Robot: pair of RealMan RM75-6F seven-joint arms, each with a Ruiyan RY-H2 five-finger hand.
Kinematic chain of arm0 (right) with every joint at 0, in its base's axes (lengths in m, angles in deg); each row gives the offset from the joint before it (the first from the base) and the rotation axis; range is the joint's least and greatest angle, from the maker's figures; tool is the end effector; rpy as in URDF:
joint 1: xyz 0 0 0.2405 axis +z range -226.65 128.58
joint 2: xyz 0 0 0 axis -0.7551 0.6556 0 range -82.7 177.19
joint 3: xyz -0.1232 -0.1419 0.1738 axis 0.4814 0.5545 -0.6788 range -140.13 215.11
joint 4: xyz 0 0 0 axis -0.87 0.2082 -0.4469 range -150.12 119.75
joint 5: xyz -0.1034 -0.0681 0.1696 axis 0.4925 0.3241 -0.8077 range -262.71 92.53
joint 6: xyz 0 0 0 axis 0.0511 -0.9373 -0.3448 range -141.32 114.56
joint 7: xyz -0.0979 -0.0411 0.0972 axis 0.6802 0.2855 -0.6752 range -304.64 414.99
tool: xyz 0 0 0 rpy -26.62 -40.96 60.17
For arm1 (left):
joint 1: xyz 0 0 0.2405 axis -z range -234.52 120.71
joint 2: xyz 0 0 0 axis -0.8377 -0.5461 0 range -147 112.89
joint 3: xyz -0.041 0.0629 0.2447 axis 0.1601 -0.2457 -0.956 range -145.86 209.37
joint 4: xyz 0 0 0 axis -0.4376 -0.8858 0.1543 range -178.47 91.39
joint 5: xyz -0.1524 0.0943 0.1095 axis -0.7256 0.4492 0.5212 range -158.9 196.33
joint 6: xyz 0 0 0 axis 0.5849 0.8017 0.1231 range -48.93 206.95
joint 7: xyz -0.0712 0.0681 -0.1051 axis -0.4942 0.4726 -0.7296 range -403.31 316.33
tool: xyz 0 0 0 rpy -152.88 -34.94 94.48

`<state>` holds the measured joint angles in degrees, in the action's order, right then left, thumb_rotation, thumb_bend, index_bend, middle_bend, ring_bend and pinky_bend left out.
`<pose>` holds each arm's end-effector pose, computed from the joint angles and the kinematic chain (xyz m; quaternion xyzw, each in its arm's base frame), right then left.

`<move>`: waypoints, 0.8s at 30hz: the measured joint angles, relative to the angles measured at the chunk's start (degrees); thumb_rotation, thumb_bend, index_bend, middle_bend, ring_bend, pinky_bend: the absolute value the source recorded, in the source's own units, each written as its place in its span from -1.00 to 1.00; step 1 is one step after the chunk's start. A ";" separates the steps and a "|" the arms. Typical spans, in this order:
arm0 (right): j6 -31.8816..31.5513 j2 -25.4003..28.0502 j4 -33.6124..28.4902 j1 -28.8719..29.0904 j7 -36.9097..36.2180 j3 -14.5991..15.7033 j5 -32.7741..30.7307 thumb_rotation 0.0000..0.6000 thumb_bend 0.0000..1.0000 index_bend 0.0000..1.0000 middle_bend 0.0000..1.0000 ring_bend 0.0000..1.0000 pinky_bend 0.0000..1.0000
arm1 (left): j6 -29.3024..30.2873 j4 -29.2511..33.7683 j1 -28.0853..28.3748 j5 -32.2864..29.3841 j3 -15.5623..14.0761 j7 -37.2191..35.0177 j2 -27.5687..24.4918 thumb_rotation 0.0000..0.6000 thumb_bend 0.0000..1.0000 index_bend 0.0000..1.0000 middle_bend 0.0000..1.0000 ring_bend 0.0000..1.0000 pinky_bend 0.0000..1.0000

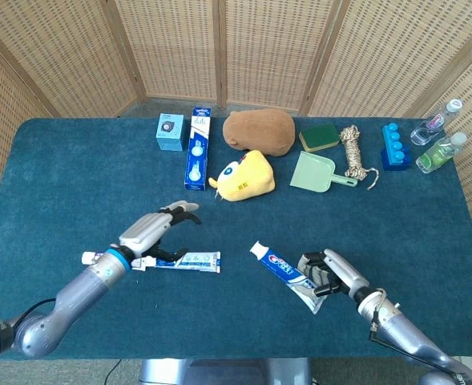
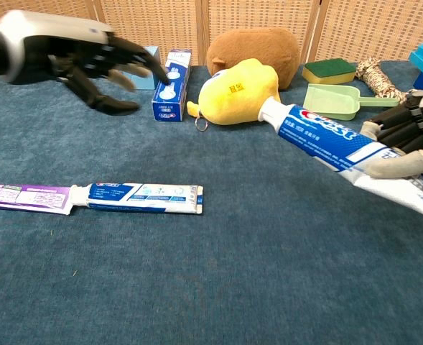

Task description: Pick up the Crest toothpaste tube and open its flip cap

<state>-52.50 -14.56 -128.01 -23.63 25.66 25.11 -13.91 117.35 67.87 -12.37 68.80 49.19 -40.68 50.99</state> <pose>-0.1820 -0.2525 0.0665 0.5373 -0.7236 0.3879 0.1932 -0.0895 0.3149 0.0465 -0.6902 -0.5736 -0.3783 0.2267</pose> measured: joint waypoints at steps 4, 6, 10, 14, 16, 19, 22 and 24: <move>0.12 -0.29 -0.28 0.70 -0.12 0.23 -0.46 1.00 -0.01 0.99 0.51 0.47 0.53 | -4.00 -1.85 3.70 -1.99 0.68 -2.05 1.14 1.00 -0.31 -0.53 -0.85 -1.00 -0.84; 0.27 -0.54 -0.35 0.99 -0.62 0.22 -0.75 1.00 -0.01 0.99 0.51 0.46 0.53 | -5.86 -2.73 5.57 -2.88 1.11 -3.10 1.85 1.00 -0.31 -0.53 -0.86 -1.00 -0.84; 0.53 -1.26 -0.44 2.01 -1.29 0.34 -1.14 1.00 -0.01 0.99 0.51 0.46 0.53 | -9.04 -4.85 9.01 -4.72 1.85 -5.66 3.23 1.00 -0.31 -0.53 -0.87 -1.00 -0.84; 0.80 -1.58 -0.59 2.49 -2.28 0.38 -1.28 1.00 0.00 0.99 0.51 0.46 0.53 | -11.13 -7.39 11.97 -5.90 2.33 -8.05 4.73 1.00 -0.31 -0.52 -0.87 -1.00 -0.84; 0.93 -1.74 -0.75 2.79 -2.86 0.45 -1.01 1.00 0.00 0.99 0.51 0.46 0.53 | -11.70 -8.00 12.72 -6.18 2.49 -8.99 5.12 1.00 -0.31 -0.52 -0.87 -1.00 -0.84; 0.91 -2.01 -0.94 3.13 -3.53 0.52 -0.61 1.00 0.00 0.99 0.51 0.46 0.53 | -12.64 -8.60 13.52 -6.37 2.79 -10.73 5.59 1.00 -0.31 -0.51 -0.87 -1.00 -0.84; 0.93 -2.11 -1.07 3.36 -4.22 0.49 -0.37 1.00 -0.01 0.99 0.51 0.46 0.53 | -13.64 -9.29 14.23 -6.20 2.84 -12.28 5.98 1.00 -0.31 -0.51 -0.86 -1.00 -0.84; 1.03 -2.06 -1.17 3.57 -4.82 0.45 -0.12 1.00 -0.01 0.99 0.51 0.46 0.53 | -14.10 -9.63 14.58 -5.96 2.78 -13.18 6.17 1.00 -0.31 -0.49 -0.86 -1.00 -0.83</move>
<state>-51.47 -16.62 -129.18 -20.06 20.84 25.56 -14.03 103.25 58.25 2.21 62.83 51.97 -53.85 57.16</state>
